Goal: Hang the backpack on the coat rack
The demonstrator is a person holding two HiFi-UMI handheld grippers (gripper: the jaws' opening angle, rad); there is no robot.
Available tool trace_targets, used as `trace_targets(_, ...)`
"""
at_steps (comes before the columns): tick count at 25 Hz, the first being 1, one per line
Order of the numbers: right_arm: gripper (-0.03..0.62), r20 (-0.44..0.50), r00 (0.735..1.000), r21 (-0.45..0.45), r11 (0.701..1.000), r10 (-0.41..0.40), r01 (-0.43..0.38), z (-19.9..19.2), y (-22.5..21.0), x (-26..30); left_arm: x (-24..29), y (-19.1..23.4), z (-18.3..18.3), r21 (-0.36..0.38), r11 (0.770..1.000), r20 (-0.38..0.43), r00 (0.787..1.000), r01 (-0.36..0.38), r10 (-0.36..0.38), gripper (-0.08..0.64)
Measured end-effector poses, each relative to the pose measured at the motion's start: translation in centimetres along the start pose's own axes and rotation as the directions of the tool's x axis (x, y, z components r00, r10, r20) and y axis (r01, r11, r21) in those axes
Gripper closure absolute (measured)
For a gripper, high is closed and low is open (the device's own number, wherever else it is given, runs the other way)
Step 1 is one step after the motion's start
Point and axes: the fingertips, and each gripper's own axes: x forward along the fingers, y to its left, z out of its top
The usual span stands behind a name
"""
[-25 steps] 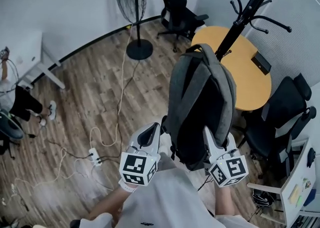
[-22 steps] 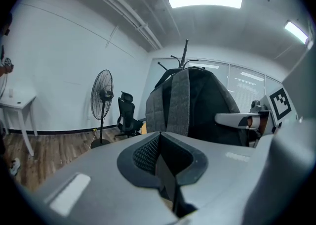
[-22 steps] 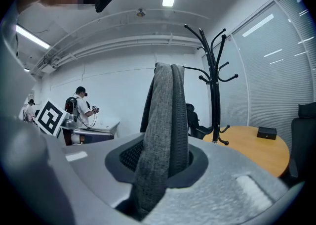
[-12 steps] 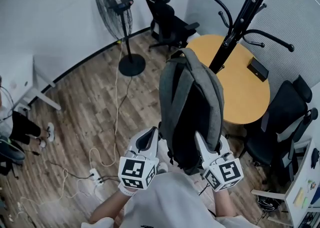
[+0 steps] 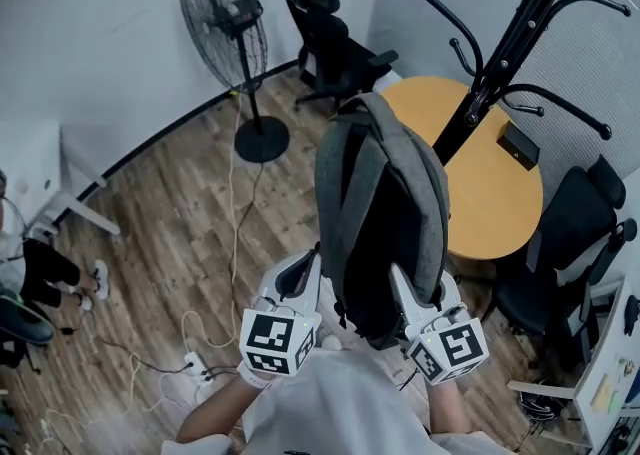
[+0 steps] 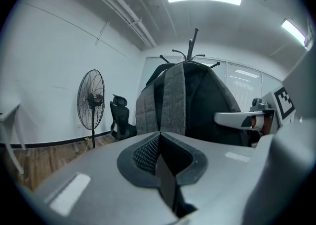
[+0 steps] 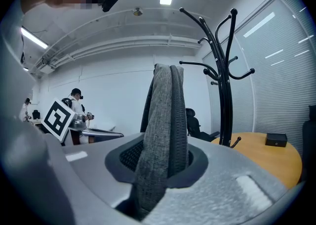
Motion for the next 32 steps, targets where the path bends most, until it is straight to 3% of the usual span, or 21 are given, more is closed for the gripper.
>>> trace_targets(7,0.502,0.014,0.994,0.030,0.993,-0.112,0.112,0.2,0.7,5.0,2.9,5.2,2.2,0.033,0.992,0.002,0.992,0.123,-0.123,0.543)
trace_targets(19,0.502,0.051,0.963,0.031,0.965,-0.263,0.262,3.5,1.9,10.1,4.7,11.1,5.1,0.026,0.969,-0.013,0.970,0.244,-0.244,0.543)
trace_targets(32,0.503,0.065,0.968,0.018,0.970,-0.243,0.242,6.1,-1.6,12.5,10.7,9.7,8.3,0.051,0.951,-0.004,0.952,0.306,-0.307,0.543)
